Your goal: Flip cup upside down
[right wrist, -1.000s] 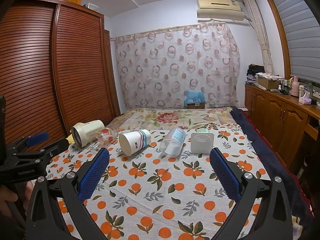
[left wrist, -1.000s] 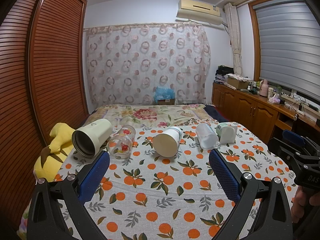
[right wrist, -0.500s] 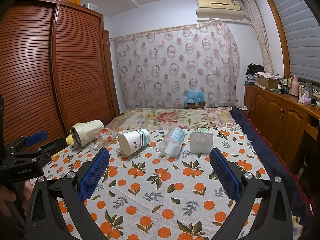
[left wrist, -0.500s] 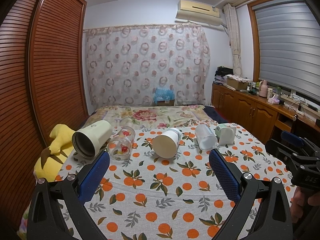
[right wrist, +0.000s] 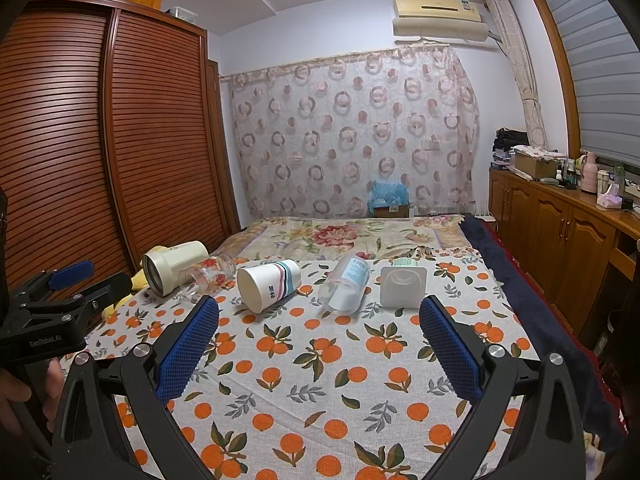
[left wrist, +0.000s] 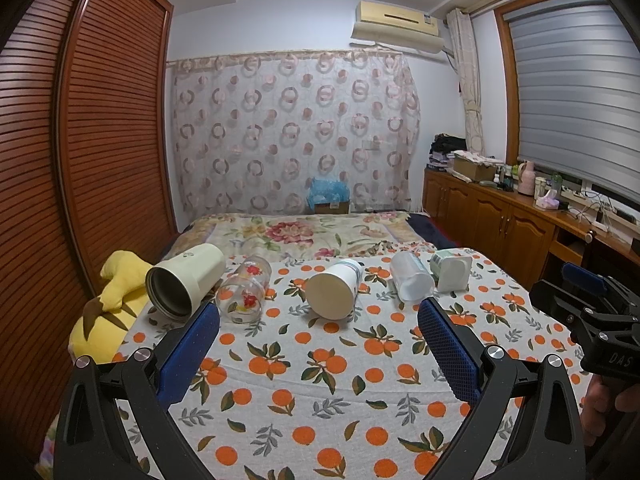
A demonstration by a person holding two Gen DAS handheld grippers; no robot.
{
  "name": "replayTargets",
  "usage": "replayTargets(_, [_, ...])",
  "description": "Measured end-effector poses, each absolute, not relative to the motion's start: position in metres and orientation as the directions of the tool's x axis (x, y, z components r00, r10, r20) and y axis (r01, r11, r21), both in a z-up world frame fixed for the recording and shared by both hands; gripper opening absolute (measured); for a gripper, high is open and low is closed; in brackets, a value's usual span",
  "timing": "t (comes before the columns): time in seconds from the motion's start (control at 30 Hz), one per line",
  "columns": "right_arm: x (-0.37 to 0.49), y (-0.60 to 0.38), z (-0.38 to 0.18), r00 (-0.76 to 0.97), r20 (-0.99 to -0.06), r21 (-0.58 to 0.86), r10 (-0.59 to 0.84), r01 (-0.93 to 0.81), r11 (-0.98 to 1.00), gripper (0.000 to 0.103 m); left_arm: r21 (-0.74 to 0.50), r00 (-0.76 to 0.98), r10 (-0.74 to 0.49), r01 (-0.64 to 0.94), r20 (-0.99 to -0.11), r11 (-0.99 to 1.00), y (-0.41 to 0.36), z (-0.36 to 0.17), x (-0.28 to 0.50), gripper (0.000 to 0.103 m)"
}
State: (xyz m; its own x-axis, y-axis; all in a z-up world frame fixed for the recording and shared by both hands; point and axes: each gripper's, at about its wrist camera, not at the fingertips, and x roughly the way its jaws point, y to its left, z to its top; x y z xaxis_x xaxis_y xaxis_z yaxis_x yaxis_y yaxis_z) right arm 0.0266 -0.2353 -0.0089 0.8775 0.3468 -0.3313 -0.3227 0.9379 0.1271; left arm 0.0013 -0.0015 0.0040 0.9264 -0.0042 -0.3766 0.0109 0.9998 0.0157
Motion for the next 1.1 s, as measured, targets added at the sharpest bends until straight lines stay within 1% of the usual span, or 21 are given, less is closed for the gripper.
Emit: replayTargets(1.1, [0.0263, -0.2365, -0.0108, 0.877, -0.332, 0.13, 0.347, -0.322, 0.938, 0.101, 0.015, 0.927, -0.004, 0.011, -0.375, 1.0, 0.0006, 0.0084, -0.0001, 0.095])
